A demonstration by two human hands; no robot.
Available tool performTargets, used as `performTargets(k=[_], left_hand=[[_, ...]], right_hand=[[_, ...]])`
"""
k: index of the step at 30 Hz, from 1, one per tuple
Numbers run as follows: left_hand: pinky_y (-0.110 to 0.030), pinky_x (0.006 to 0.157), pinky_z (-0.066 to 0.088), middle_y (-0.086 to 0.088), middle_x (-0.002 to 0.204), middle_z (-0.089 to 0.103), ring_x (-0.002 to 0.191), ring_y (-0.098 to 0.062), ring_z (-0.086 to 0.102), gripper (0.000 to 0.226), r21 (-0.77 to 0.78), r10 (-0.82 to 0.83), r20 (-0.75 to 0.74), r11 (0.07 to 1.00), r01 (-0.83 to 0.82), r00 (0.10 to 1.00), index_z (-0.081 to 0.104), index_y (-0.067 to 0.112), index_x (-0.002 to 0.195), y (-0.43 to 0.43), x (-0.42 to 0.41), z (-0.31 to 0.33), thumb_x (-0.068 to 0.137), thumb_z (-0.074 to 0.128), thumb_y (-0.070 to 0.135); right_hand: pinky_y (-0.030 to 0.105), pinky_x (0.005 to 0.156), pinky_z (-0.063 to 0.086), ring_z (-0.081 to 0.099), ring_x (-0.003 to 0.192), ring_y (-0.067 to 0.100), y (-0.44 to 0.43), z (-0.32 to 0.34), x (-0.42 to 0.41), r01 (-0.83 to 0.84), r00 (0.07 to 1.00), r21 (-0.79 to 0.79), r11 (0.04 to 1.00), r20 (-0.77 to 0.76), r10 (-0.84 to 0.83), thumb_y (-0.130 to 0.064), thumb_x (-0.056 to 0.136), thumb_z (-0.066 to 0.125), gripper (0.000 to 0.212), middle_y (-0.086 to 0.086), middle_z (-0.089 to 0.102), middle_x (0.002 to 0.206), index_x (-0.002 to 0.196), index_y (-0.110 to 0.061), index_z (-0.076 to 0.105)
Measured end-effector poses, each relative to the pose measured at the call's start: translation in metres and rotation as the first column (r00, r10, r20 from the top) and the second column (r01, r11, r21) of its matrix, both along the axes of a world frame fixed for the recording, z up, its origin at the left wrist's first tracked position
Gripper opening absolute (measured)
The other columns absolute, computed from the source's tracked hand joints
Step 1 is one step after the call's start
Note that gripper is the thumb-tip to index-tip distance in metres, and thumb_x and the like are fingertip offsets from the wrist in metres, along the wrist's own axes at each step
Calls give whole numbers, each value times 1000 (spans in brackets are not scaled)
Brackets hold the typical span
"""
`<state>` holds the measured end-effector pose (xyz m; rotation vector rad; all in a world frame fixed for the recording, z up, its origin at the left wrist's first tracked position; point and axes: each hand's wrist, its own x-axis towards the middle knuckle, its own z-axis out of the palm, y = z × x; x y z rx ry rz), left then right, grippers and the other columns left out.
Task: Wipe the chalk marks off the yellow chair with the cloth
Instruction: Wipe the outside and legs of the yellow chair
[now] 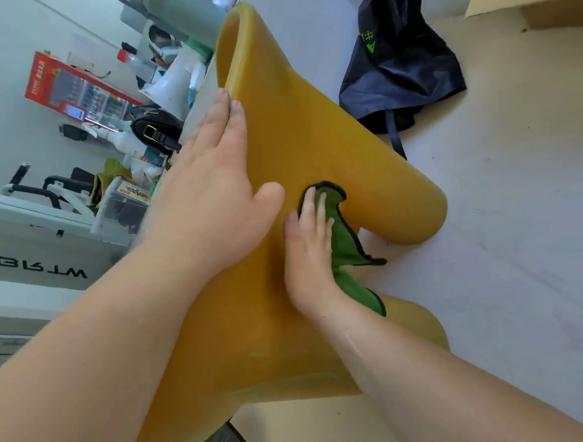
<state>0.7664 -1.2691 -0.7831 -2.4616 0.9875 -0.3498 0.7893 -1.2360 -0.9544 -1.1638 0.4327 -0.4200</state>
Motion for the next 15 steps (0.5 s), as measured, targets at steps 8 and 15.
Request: performTargets(k=[8,15], left_hand=[[-10,110,0,28,160,-13,145,8,-7,76,-113,-163,-210,983,142,964,-1,33,157,84,-26,10,98,47,36],[-26,116,6,23,161,-16,146,7,-8,76,-36,-189,-138,982,185,972,-7,32,156,185,-63,9,94,36,44]], right_hand=[[49,127,-5,-28,153,10,54,-30,-53,78,973,-357,931,231,7,-87,86,-2,77,-27,-31,162,150,-51,-25],[45,128,10,7,159,19,64,-110,-66,-24,1000,-348,937,-12,22,-77,88,3,80,-17,8,165,158,-37,8]])
